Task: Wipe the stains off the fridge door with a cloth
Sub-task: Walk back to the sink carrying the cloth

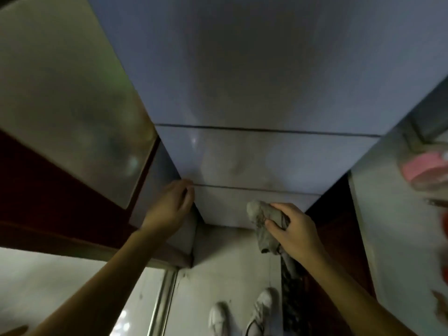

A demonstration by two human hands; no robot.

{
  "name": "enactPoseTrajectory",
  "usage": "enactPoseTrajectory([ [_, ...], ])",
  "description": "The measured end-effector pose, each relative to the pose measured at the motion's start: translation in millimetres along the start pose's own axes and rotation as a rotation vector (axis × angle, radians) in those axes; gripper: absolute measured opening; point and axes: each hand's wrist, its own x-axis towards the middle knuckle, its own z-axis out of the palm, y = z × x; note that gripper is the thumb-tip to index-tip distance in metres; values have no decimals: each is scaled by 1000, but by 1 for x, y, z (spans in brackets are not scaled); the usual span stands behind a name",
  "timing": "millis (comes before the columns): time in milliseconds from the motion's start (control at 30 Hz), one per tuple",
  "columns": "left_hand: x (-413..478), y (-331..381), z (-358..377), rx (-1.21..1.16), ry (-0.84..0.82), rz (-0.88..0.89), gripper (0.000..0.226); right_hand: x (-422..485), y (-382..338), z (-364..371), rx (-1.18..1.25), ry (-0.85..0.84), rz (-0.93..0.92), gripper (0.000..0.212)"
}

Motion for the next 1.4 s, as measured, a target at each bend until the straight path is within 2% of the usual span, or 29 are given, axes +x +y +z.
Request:
enactPoseTrajectory([
  [100, -43, -6, 50, 51, -311, -181, 20, -61, 43, 3, 146, 3, 282, 33],
  [167, -70, -9, 76, 72, -472, -217, 13, -101, 71, 4, 190, 2, 413, 22],
  [200, -79, -11, 87, 90, -528, -211, 17, -119, 85, 5, 191, 10, 478, 21],
  [300, -94, -16, 112, 152, -665, -164, 30, -163, 119, 10, 212, 60, 637, 32],
  [433, -85, -12, 128, 224, -764, -96, 10, -201, 136, 6, 229, 135, 776, 35],
  [533, -67, -11, 133, 267, -830, -52, 19, -227, 132, 4, 262, 245, 849, 32],
  [567, -59, -9, 135, 302, -848, -43, 15, -235, 129, 4, 262, 292, 871, 31],
  [600, -51, -11, 141, 342, -867, -13, 12, -243, 126, 5, 272, 344, 895, 29],
  [667, -31, -5, 152, 429, -901, 102, 29, -259, 113, 6, 284, 454, 950, 21],
  [800, 0, 30, 171, 421, -1000, 279, 43, -298, 74, 25, 326, 683, 1062, 11],
  [867, 4, 47, 183, 441, -1030, 380, 38, -320, 52, 45, 335, 822, 1119, 17],
  [967, -14, 77, 191, 496, -1127, 545, 30, -358, 21, 86, 382, 989, 1220, 13],
  [1100, -55, 97, 199, 550, -1209, 796, 18, -408, -25, 145, 451, 1167, 1321, 19],
  [1233, -109, 105, 203, 646, -1249, 1010, 15, -458, -61, 199, 536, 1389, 1412, 19],
  [1400, -171, 97, 213, 791, -1262, 1127, 18, -523, -90, 264, 623, 1589, 1514, 17],
])
